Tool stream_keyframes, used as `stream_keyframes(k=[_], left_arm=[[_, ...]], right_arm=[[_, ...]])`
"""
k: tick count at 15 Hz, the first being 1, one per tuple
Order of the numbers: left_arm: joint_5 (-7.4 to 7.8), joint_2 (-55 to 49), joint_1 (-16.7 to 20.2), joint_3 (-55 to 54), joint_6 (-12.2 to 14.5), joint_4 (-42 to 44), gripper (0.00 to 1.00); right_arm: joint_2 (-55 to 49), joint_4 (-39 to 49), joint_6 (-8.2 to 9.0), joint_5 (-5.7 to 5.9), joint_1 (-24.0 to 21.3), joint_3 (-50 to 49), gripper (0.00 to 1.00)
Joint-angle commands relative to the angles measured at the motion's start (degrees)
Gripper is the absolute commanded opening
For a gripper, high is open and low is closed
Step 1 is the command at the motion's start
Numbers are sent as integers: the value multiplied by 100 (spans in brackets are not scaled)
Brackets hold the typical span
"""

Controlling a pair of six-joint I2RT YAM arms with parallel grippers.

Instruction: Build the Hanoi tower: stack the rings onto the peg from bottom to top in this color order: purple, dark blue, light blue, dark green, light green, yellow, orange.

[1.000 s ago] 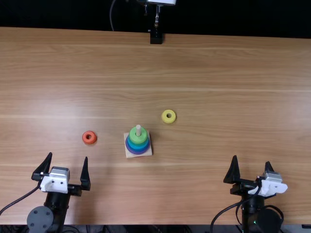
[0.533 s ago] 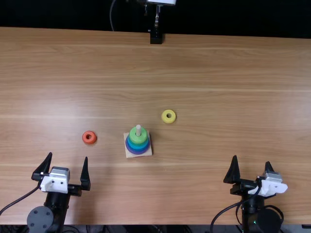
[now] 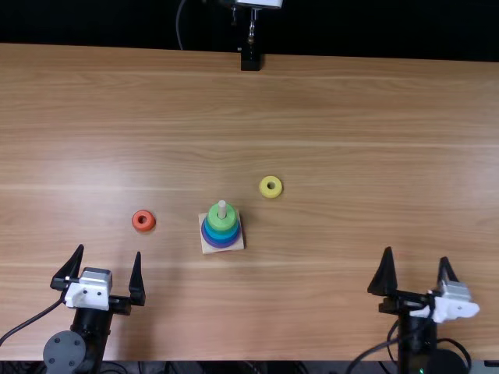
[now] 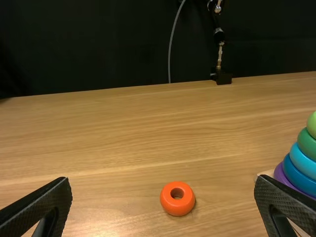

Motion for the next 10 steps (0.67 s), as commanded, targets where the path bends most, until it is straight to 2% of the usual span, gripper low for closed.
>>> stream_keyframes(k=[1,2,4,7,8,9,10], left_arm=[[-5,-89,85,-69,59,-162,100],[-5,-89,85,-69,59,-162,100],[-5,-89,85,-69,59,-162,100],[-5,-89,85,-69,59,-162,100],[-5,-89,85,-69,59,-162,100],[-5,-89,85,-69,59,-162,100],[-5,-89,85,-69,59,-162,100]], right_arm=[[54,60,35,-13,-8,543,100],[397,60,-28,-2,-8,842,100],[1003,60,-17,72,133,1360,100],[2190,60,-49,40,590,1984,100],[2559,71,-49,9,608,2169,100],[2946,81,-49,-76,617,2371,100],[3376,155,-186,-266,652,2547,100]])
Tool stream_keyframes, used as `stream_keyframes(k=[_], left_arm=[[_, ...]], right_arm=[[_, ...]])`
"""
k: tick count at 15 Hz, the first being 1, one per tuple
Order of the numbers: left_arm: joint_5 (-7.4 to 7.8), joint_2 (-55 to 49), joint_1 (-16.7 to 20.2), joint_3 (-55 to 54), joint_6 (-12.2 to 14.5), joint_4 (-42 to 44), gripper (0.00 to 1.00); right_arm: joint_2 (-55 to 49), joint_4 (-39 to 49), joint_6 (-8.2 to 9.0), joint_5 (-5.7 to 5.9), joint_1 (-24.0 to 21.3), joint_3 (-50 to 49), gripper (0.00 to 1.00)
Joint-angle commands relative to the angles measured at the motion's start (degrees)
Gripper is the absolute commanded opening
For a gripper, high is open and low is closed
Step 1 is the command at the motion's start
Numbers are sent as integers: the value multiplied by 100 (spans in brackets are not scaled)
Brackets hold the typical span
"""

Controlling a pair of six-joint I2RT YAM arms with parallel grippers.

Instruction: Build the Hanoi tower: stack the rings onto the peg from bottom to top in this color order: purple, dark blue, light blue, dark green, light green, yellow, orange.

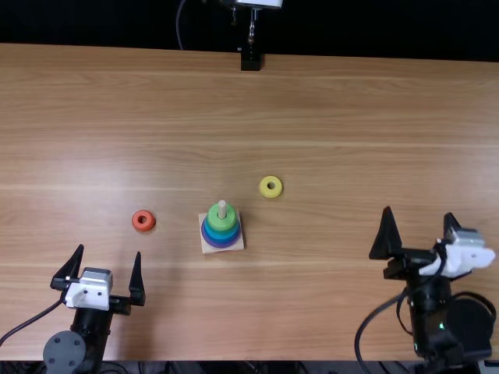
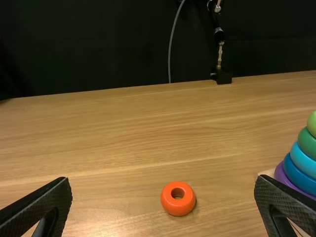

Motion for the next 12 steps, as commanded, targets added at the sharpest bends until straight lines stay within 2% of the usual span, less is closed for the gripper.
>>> stream_keyframes(k=[1,2,3,4,7,9,10,12], left_arm=[[-7,-89,85,-69,22,-164,100],[-7,-89,85,-69,22,-164,100],[-7,-89,85,-69,22,-164,100],[-7,-89,85,-69,22,-164,100],[-7,-89,85,-69,22,-164,100],[-7,-89,85,-69,22,-164,100],[-7,-89,85,-69,22,-164,100],[-7,-89,85,-69,22,-164,100]], right_arm=[[610,121,-541,-536,162,498,100],[1049,153,-1184,-958,250,709,100],[1418,174,-1701,-1190,321,876,100],[1796,195,-1880,-1233,365,1113,100],[3132,89,-1859,-1243,479,2036,100],[3800,-79,-1828,-1243,954,2458,100],[4204,-311,-1648,-1243,1120,2704,100],[5066,-892,-868,-1243,1208,3354,100]])
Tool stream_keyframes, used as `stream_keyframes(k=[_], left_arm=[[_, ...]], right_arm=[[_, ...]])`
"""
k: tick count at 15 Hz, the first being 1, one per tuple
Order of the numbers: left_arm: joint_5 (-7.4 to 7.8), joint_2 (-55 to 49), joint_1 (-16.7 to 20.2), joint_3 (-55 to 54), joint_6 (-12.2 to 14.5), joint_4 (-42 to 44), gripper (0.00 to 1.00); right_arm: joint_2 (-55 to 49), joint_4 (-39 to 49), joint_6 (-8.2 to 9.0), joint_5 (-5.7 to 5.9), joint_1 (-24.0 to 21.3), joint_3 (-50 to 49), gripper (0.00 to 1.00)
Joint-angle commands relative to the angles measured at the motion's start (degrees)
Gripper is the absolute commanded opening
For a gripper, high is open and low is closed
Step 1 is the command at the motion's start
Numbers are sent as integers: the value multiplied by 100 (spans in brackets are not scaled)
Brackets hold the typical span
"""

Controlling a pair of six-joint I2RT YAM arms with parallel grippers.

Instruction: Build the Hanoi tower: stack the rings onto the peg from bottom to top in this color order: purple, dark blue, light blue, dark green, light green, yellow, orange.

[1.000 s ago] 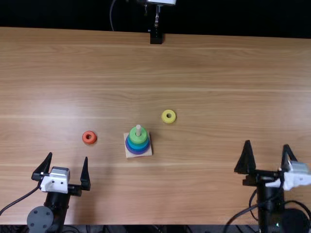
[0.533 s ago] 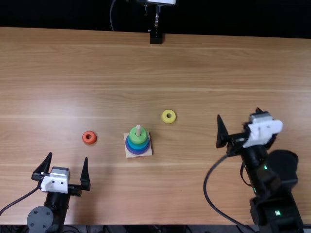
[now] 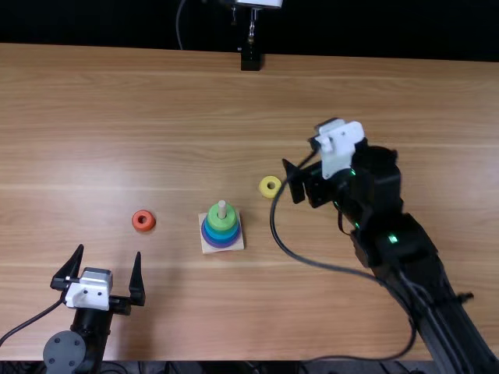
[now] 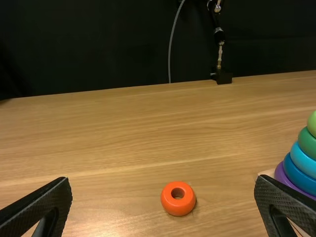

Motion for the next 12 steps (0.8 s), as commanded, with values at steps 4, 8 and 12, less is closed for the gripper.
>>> stream_keyframes(k=[4,8,12], left_arm=[[-5,-89,87,-69,22,-164,100],[-5,-89,87,-69,22,-164,100],[-5,-89,87,-69,22,-164,100]], right_arm=[[1350,-967,881,-47,131,1121,100],[2027,-1031,870,-47,334,1341,100],[2580,-1115,838,-47,492,1543,100]])
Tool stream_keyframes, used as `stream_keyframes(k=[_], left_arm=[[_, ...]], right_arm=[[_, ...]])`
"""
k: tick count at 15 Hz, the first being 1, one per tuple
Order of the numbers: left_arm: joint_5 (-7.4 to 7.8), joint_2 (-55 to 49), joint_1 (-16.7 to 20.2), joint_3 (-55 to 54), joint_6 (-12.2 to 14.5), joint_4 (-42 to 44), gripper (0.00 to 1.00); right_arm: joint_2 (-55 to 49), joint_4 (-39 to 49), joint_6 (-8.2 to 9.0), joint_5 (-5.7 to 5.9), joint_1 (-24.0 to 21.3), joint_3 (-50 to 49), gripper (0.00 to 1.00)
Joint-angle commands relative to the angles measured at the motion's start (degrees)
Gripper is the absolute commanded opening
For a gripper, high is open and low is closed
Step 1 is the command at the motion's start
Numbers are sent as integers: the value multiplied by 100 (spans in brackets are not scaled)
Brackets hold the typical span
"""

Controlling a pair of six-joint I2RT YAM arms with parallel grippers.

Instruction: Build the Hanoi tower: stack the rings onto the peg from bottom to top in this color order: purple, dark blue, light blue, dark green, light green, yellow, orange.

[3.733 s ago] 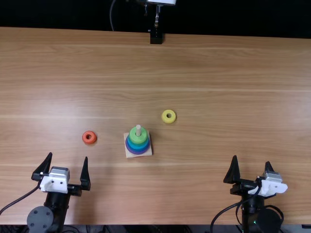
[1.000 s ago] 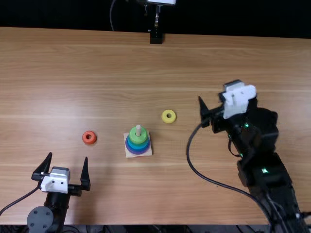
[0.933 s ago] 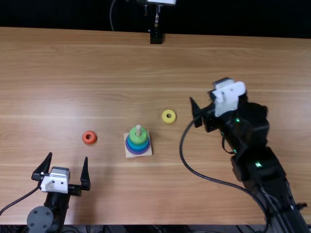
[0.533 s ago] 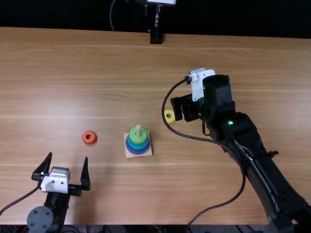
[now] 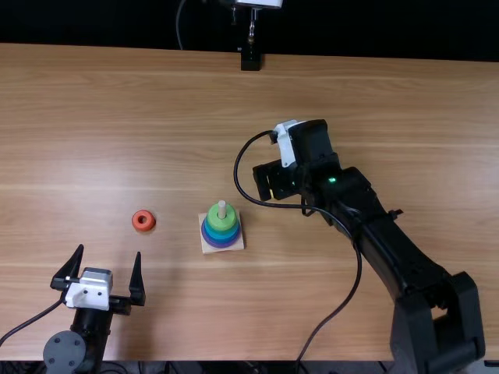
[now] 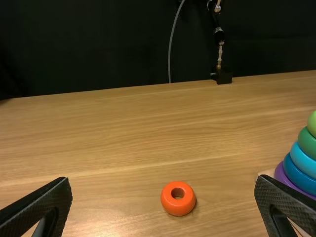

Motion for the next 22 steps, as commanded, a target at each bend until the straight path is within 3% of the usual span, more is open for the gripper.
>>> stream_keyframes(k=[1,5,22], left_arm=[[-5,-89,85,-69,22,-164,100],[-5,-89,85,-69,22,-164,100],[-5,-89,85,-69,22,-164,100]], right_arm=[[236,-119,25,-39,116,339,100],[605,-277,25,-28,301,550,100],[1607,-1765,89,-7,301,1578,100]])
